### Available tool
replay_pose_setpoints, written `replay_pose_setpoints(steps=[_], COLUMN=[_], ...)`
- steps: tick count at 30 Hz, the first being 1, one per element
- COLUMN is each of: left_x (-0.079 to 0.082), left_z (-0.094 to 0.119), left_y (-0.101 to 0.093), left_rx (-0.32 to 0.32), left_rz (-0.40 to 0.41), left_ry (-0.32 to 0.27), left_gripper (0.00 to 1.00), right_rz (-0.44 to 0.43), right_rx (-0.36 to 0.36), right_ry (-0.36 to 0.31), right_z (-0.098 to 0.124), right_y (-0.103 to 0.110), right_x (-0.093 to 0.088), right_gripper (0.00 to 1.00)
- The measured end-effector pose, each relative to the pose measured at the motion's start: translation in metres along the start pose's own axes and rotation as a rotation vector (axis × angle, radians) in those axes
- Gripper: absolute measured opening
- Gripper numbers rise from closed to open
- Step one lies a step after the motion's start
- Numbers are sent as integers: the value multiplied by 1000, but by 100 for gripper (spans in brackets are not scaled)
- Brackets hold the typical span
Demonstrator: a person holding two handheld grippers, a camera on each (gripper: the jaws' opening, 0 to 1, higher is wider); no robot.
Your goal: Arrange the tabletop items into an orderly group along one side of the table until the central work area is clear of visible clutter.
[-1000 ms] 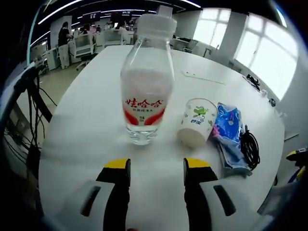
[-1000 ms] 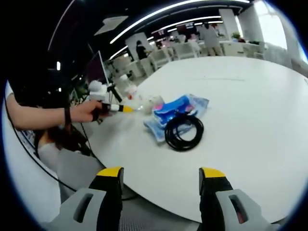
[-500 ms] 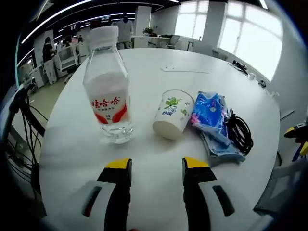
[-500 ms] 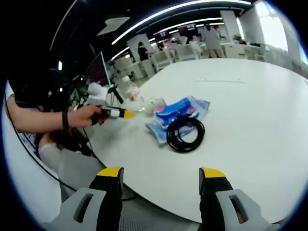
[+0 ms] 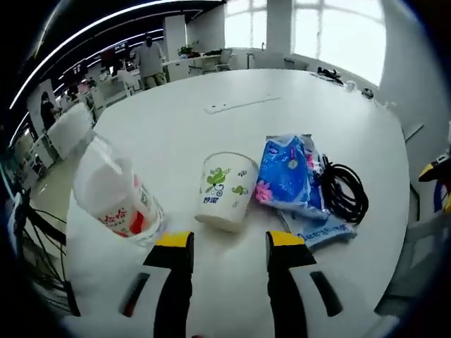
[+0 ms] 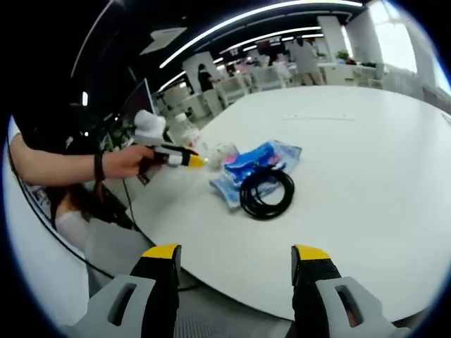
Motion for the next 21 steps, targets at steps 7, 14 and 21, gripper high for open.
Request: replay_pose_setpoints(steps=[7,14,21], left_x=[13,19,19], left_z=[-11,-19,-33], left_y=[3,5,1], left_rx=[21,28,-1], left_rz=[-132,-161,-167], left_ry=[33,60,102], left_gripper=[40,41,42], right_rz=[-13,-27,-44], right_rx=[-14,-37,-57], right_ry=[-4,-20,-38], right_z=[4,10,18], right_y=[-4,-14,-13], right_x=[0,2,4], right_gripper=[64,64,64])
Point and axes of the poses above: the point that each gripper's makers call its tool centre point, and the gripper's own axes: z roughly backward along the fingers, y roughly to its left, x roughly out of its top, the point moved 8 cm from there along z, roughly backward along the fingers, and after that the axes turned 2 degrees about y, right-handed, at the moved point
